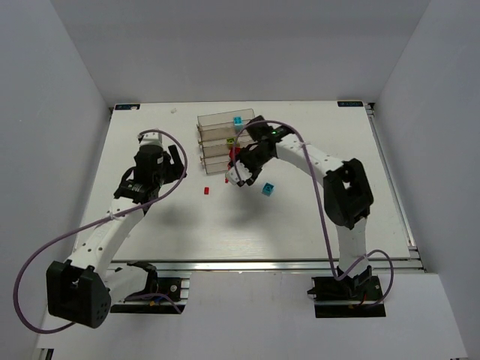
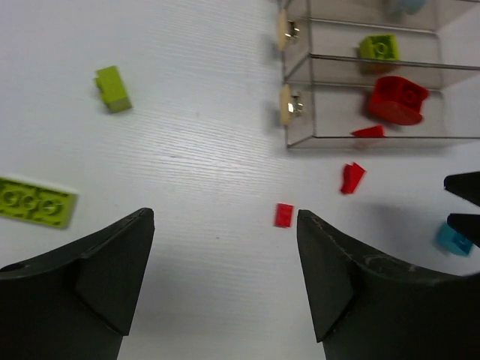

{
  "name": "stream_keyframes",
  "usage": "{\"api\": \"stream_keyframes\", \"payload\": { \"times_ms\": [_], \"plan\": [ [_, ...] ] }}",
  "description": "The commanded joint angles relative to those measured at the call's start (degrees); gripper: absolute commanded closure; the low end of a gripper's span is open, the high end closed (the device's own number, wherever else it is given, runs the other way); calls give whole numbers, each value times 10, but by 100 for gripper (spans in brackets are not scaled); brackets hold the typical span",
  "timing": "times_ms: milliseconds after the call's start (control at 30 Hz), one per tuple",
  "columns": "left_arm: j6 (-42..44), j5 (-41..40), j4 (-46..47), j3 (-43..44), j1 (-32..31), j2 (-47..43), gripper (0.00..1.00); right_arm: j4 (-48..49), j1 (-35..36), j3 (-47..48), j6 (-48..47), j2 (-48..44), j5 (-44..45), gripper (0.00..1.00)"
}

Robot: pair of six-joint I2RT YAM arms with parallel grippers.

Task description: Sort the legos into containers by color

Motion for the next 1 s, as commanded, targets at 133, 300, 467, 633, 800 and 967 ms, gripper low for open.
{"api": "stream_keyframes", "payload": {
  "times_ms": [133,300,467,633,800,967],
  "plan": [
    [22,-140,7,-13,1,-57,13,-118,70,143,-139,115,99,46],
    [29,-159,10,-18,1,-78,11,-142,91,190,-154,172,140,47],
    [30,-145,7,-17,1,-81,12,-129,103,204,-154,196,177,48],
    [31,-126,12,-17,1,-81,12,-124,105,220,-154,208,199,49],
    [31,-122,11,-18,1,-84,12,-96,108,225,-151,220,212,50],
    [30,-114,12,-18,1,-83,11,-96,107,235,-152,233,215,51]
  ]
}}
